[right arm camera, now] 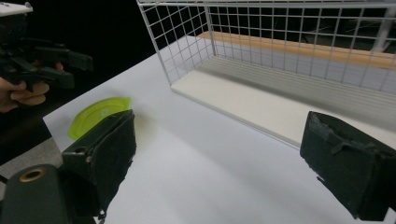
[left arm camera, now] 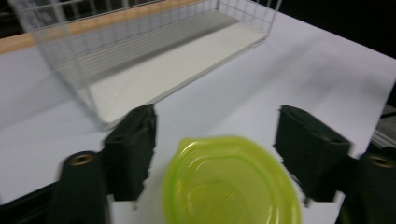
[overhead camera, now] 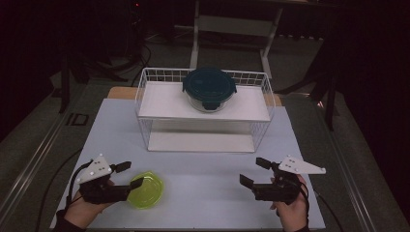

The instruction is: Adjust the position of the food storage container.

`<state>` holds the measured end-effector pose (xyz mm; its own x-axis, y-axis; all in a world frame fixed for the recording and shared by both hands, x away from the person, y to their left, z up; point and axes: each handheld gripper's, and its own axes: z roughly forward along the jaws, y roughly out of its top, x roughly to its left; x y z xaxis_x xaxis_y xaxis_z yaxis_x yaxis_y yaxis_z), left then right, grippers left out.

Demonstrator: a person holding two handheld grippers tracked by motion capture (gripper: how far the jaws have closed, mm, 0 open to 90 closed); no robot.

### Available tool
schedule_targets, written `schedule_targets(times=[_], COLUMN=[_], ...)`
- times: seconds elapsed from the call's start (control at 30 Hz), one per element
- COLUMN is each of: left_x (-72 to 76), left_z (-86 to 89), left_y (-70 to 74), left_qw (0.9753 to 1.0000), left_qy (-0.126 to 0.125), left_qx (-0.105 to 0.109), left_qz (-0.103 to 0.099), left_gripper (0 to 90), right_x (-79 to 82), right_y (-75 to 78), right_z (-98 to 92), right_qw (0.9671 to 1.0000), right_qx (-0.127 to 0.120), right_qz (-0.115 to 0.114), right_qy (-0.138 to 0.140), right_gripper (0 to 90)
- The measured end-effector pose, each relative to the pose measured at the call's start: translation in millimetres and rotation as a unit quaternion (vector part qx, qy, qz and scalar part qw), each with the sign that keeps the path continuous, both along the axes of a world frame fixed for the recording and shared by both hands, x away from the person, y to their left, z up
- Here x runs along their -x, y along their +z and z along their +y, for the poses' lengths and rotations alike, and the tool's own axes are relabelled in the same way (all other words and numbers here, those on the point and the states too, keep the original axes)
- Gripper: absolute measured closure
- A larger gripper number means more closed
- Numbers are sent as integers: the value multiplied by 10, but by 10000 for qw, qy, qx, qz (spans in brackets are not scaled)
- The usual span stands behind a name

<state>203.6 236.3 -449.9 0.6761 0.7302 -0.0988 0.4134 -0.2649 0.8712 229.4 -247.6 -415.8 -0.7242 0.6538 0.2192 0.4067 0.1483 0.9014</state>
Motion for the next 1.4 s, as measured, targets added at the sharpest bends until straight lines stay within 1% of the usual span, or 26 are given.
schedule_targets(times=[0.1,0.17,0.23,0.33,0.43,0.5,0.53,0.57,0.6,0.67,0.7,0.77,0.8,0.87,1.0,1.07,1.13,1.23,1.27,1.4], left_x=[30,49,75,116,149,168,175,181,196,232,253,284,294,302,291,276,260,231,210,123], left_z=[100,164,240,339,403,429,439,438,434,403,384,338,316,269,181,140,108,93,91,63], left_y=[-56,-93,-131,-185,-264,-322,-361,-389,-428,-508,-546,-610,-633,-658,-697,-717,-718,-710,-705,-709], left_qw=[9999,9996,9992,9982,9970,9965,9957,9954,9952,9934,9931,9911,9910,9898,9873,9865,9860,9863,9867,9869], left_qy=[142,205,333,502,562,525,503,459,363,220,134,5,-48,-145,-370,-439,-473,-457,-447,-376], left_qx=[-89,-143,-158,-285,-415,-475,-534,-530,-550,-728,-736,-841,-794,-860,-883,-882,-890,-862,-817,-863], left_qz=[21,90,136,188,321,452,574,656,718,855,905,1030,1077,1127,1267,1311,1326,1326,1334,1308], left_gripper=[474,547,620,707,794,858,875,882,884,886,886,888,888,888,889,889,888,888,888,889], right_x=[59,82,99,105,93,89,92,94,93,97,97,99,96,89,88,86,86,89,89,87], right_y=[-24,-37,-56,-82,-107,-116,-120,-124,-126,-127,-126,-123,-123,-124,-123,-127,-130,-139,-139,-149], right_z=[-68,-96,-126,-147,-138,-128,-121,-118,-117,-121,-125,-133,-137,-139,-136,-143,-152,-165,-165,-166], right_qw=[10000,9999,9998,9997,9997,9998,9998,9998,9999,9998,9998,9998,9998,9998,9998,9998,9997,9997,9997,9997], right_qx=[-31,-23,-8,0,13,35,31,28,25,23,14,7,-11,-15,1,-19,-27,-26,-26,-15], right_qz=[-25,-72,-78,-72,-41,-37,-29,-34,-24,-35,-37,-49,-37,-36,-24,-25,-1,11,11,20], right_qy=[-87,-148,-182,-219,-224,-182,-178,-174,-167,-184,-181,-212,-208,-215,-204,-213,-224,-242,-242,-237], right_gripper=[102,102,102,103,102,103,102,102,102,102,102,102,103,103,102,103,103,103,103,102])
